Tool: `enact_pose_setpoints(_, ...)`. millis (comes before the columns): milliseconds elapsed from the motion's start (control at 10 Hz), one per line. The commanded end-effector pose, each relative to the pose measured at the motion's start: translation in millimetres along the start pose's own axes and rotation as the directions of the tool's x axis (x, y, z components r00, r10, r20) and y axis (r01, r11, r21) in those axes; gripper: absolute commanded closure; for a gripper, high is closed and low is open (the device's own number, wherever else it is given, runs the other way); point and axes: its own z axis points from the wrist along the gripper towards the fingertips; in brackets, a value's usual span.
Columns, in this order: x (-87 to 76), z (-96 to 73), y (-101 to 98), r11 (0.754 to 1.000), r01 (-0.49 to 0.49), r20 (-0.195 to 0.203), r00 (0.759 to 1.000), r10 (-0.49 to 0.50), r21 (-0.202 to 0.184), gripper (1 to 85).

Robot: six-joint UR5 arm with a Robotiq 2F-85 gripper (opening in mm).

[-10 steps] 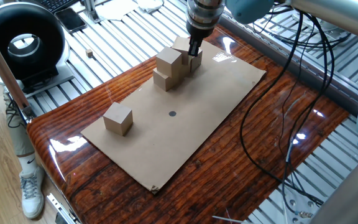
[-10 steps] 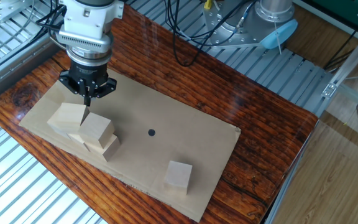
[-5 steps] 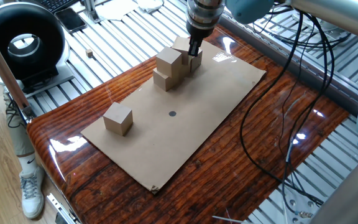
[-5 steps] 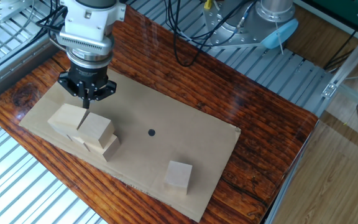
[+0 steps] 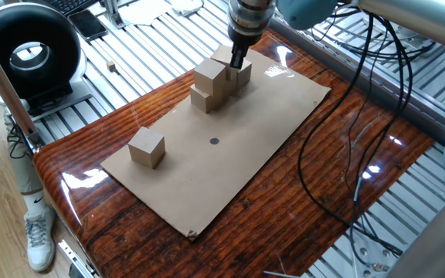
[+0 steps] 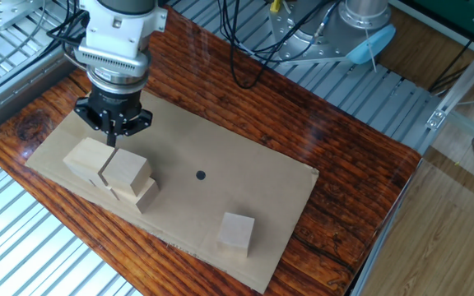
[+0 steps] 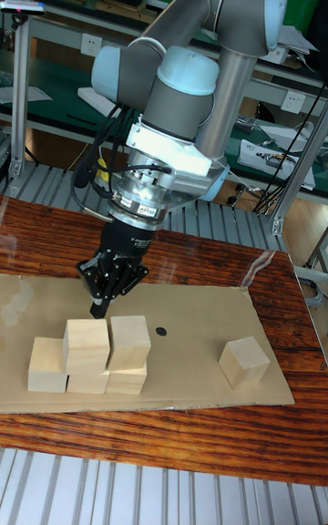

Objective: Stack the blocks into a pyramid shape

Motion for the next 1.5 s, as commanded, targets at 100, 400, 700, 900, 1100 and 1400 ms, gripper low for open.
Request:
enact_pose_setpoints(100,29.3,-2.9,21.3,0.995,-0.038,-0.080,0.996,0.030,-0.093,84.7)
enact_pose_setpoints(400,44.9,-20.4,80.3,0.929,-0.240,-0.187,0.963,0.192,-0.283,84.7)
enact_pose_setpoints(700,13.4,-35.2,115.5,0.826,-0.423,-0.214,0.905,0.367,-0.372,84.7)
enact_pose_setpoints(900,-25.2,-39.2,126.1,0.755,-0.511,-0.185,0.858,0.480,-0.410,84.7)
enact_pose_setpoints(1100,-63.6,-32.2,113.5,0.755,-0.513,-0.079,0.844,0.531,-0.408,84.7)
enact_pose_setpoints(1400,-77.4,-9.0,77.8,0.858,-0.412,0.039,0.895,0.444,-0.306,84.7)
